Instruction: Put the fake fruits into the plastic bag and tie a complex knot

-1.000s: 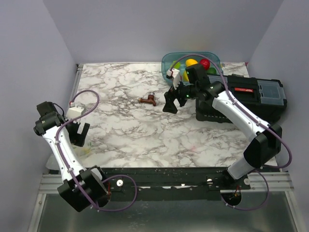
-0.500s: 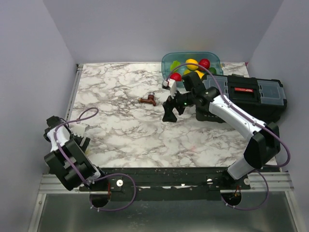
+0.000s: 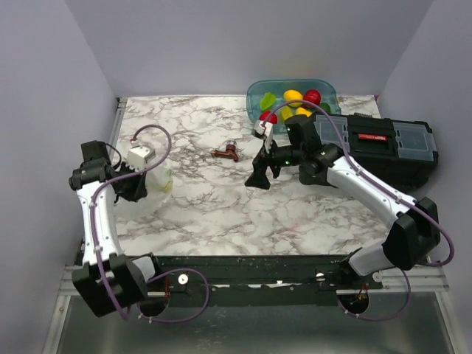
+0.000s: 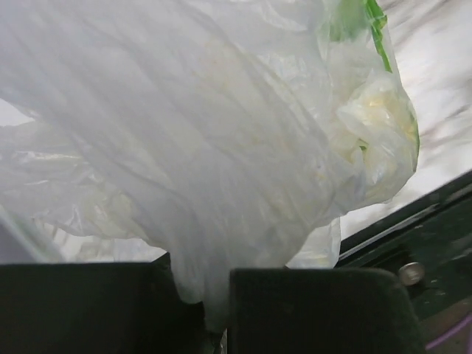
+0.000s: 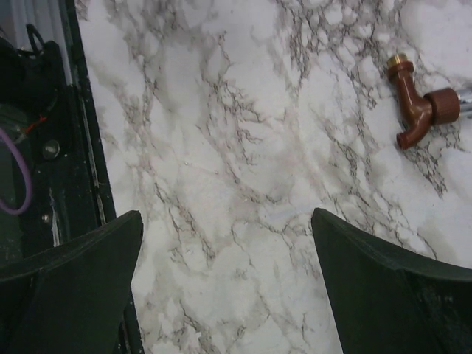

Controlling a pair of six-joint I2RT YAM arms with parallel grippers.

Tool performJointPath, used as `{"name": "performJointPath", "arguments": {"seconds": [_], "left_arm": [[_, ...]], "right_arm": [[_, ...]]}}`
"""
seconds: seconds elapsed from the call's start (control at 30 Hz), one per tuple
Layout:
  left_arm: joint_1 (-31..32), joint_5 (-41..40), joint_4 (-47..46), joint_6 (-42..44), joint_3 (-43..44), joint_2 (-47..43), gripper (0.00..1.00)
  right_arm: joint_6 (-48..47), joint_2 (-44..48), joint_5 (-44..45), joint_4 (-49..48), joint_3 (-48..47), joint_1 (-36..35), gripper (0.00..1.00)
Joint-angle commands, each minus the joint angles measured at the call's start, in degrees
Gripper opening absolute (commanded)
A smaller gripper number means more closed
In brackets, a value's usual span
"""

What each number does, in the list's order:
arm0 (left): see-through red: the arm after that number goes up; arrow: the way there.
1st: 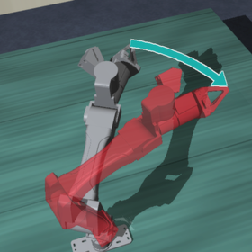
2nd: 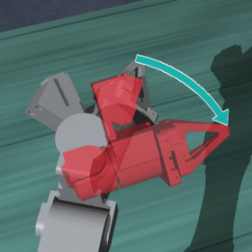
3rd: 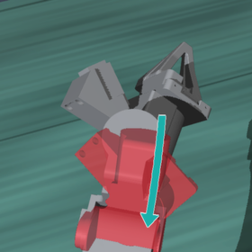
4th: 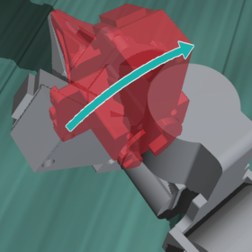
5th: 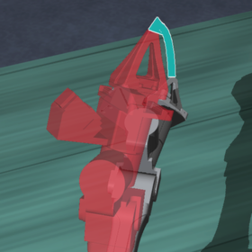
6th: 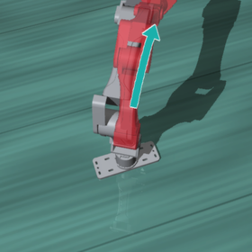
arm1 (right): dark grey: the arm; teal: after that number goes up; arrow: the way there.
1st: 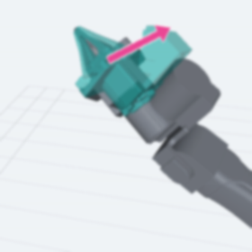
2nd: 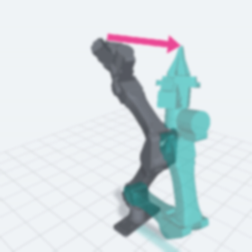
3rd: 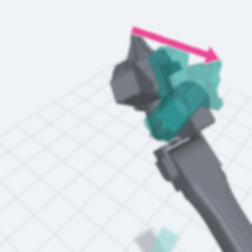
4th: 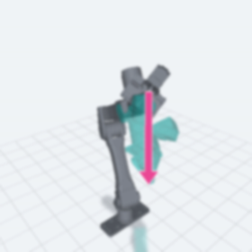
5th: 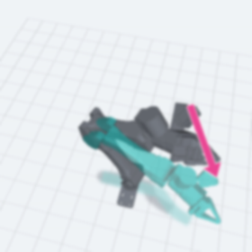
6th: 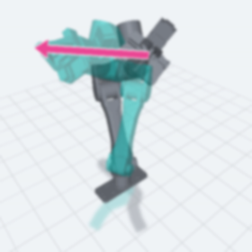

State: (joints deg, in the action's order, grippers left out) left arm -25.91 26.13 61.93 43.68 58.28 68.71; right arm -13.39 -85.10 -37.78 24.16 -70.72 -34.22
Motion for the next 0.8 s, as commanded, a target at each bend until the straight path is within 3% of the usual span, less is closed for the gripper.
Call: {"name": "performJointPath", "arguments": {"seconds": [0.0,0.13,0.3,0.43,0.63,0.7,0.77], "left_arm": [[11.7,22.4,7.4,-10.9,7.1,-8.5,0.0],[21.4,29.2,0.0,-22.3,8.6,-12.0,0.0],[34.1,28.9,-12.2,-34.6,6.6,-13.8,0.0],[36.9,34.3,-15.5,-37.8,6.6,-11.6,0.0],[41.2,38.3,-14.5,-35.1,7.7,-8.6,0.0],[41.6,41.5,-13.8,-34.3,7.8,-8.2,0.0],[41.6,42.3,-11.8,-32.0,8.6,-8.3,0.0]], "right_arm": [[4.0,3.7,-5.4,-11.8,2.5,-1.9,1.0],[5.4,5.3,-4.2,-17.2,3.9,-5.5,1.0],[9.0,6.9,-3.6,-23.4,5.1,-11.5,1.0],[11.7,6.0,-3.3,-27.9,5.9,-14.2,1.0],[14.5,3.7,-2.5,-33.3,5.9,-15.4,0.99],[12.6,3.4,-2.5,-33.1,5.9,-15.4,0.87],[9.4,4.0,-2.2,-31.1,5.8,-15.4,0.58]]}}
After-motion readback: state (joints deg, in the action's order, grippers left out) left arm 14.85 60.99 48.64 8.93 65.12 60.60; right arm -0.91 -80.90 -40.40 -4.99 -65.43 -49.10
